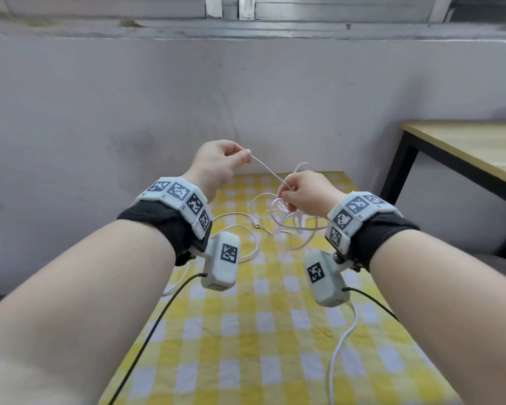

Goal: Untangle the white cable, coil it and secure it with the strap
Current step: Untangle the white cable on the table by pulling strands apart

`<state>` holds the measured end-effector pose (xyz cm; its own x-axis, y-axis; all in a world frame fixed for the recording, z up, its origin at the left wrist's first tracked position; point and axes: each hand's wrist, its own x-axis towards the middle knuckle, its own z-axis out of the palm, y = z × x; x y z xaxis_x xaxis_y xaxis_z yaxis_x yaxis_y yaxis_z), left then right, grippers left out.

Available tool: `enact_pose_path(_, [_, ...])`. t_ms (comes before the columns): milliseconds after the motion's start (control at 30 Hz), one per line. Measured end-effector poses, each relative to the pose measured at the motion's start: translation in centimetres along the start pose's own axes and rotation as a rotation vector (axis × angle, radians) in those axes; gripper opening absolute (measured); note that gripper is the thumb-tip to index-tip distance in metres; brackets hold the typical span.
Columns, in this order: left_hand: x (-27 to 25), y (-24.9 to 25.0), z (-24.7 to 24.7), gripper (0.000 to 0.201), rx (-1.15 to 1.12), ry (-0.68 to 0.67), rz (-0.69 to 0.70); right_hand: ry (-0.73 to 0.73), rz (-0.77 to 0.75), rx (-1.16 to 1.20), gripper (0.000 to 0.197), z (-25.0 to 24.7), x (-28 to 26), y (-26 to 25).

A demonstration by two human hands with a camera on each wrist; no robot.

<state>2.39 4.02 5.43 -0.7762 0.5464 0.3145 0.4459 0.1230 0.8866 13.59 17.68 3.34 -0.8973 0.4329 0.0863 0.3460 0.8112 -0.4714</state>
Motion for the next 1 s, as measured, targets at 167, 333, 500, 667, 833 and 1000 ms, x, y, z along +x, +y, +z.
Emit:
enact_pose_path(167, [0.5, -1.0, -0.4, 0.02, 0.078, 0.131, -0.025, 0.094, 0.109, -0.19, 0.018, -2.1, 0.7, 1.3])
enact_pose_path(333, [1.2, -1.2, -1.9, 0.017, 0.195, 0.291, -0.114, 0.146, 0.219, -0.352, 0.019, -3.2, 0.0, 3.2])
enact_pose_path(500, [1.5, -2.0, -3.9, 0.025, 0.339, 0.355, -0.192, 0.102, 0.338, -0.361, 0.024, -3.7, -0.8, 5.0])
enact_pose_path(667, [1.4, -3.3, -4.4, 0.031, 0.716, 0.178, -0.383, 0.153, 0.304, -0.232, 0.02, -4.0, -1.1, 4.0])
enact_pose_path(833, [0.7, -2.2, -1.4, 0.038, 0.934, -0.172, -0.23, 0.055, 0.206, 0.001, 0.024, -3.2, -1.3, 1.9])
enact_pose_path(1000, [-0.1, 0.3, 3.1, 0.063, 0.75, -0.374, 0.151, 0.001, 0.129, -0.089, 0.03, -2.6, -1.2, 0.3])
